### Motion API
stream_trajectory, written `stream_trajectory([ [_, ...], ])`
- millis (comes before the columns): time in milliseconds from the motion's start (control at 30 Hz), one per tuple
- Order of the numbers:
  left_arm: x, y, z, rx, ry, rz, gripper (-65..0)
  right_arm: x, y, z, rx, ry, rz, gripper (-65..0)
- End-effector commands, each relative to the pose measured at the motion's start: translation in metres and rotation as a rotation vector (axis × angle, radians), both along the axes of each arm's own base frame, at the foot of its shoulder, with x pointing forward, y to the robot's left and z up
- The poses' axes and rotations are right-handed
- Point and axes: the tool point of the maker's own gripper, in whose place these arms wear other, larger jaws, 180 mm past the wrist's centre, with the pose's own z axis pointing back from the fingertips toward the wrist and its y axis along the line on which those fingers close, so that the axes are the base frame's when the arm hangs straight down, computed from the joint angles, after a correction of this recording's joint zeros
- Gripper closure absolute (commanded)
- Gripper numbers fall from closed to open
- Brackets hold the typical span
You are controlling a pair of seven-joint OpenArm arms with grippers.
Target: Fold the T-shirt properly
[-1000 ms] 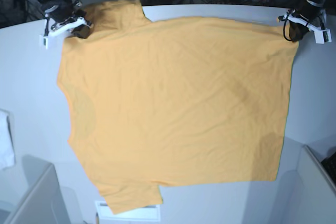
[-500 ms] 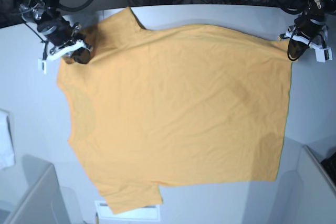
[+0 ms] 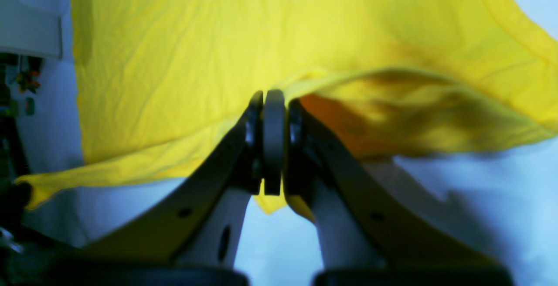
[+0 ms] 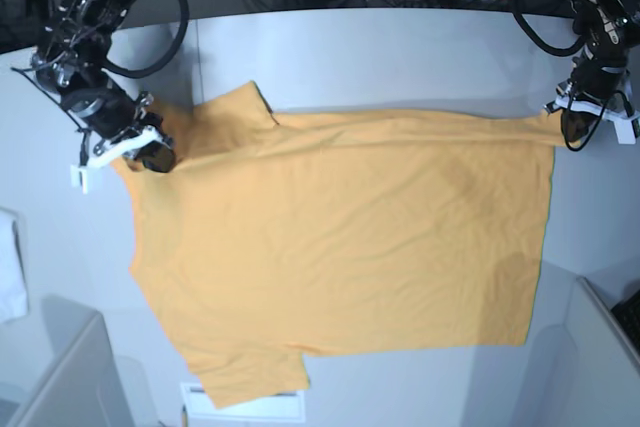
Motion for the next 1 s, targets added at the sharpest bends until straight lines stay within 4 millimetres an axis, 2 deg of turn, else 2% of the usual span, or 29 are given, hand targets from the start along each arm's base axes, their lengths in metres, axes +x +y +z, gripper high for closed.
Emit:
stream_trajectory([
  [0,0.009,0.004,0.015,0.022,-0.054,-0.003,0.0,0.007,-0.003,0.005,0.003,-0.02,-0.013,0.0],
  [67,0.014,0.006,0.019,0.032,-0.063,-0.008,0.0,0.012,-0.005,0.003,0.016,-0.013,-0.024,0.0],
  [133,0.018,0.0,0.01,0.02,-0.039,-0.029,0.0,0.018,-0.006,0.003,0.018,-0.017,-0.027,0.0],
  [300,0.023,0.005,-0.005,0.077,0.03,-0.031,0.0,0.032,-0.006,-0.001,0.045,-0.007,-0.029,0.0],
  [567,0.048,0.005,0.012,0.087,-0.033,-0.031,0.0,0.055,-0.01,-0.003,0.077,-0.001,-0.036,0.0],
  [800,0.05,0.008,0.001,0.054,-0.013,-0.02,0.0,0.072,-0.01,0.007,0.088,-0.03,-0.037,0.0],
  [967,0.055,0.009,-0.007,0.023,-0.004,-0.01,0.0,0.085,-0.008,-0.001,0.129,-0.001,-0.041,0.0],
])
